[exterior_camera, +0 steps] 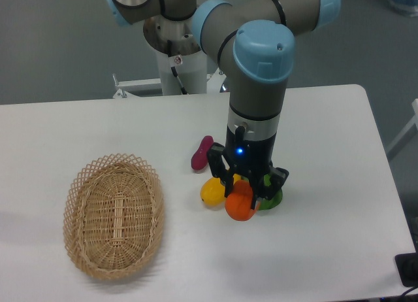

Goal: Place the orange in the basket
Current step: 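Close the gripper on the orange among the other produce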

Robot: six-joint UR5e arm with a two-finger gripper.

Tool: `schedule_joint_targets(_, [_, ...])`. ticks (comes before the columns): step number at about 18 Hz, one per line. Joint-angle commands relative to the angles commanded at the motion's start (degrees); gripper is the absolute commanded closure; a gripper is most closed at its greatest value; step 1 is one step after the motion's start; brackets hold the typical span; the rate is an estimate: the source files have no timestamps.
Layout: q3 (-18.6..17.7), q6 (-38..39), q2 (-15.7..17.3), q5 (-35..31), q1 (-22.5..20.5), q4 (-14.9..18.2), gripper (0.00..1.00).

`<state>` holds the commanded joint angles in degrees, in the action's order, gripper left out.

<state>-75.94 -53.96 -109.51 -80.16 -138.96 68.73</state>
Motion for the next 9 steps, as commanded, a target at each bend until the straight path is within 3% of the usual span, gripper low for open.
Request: schedule_joint_targets(9, [-0.61, 0.44, -0.26, -0.09, 0.44, -0.26, 0.55])
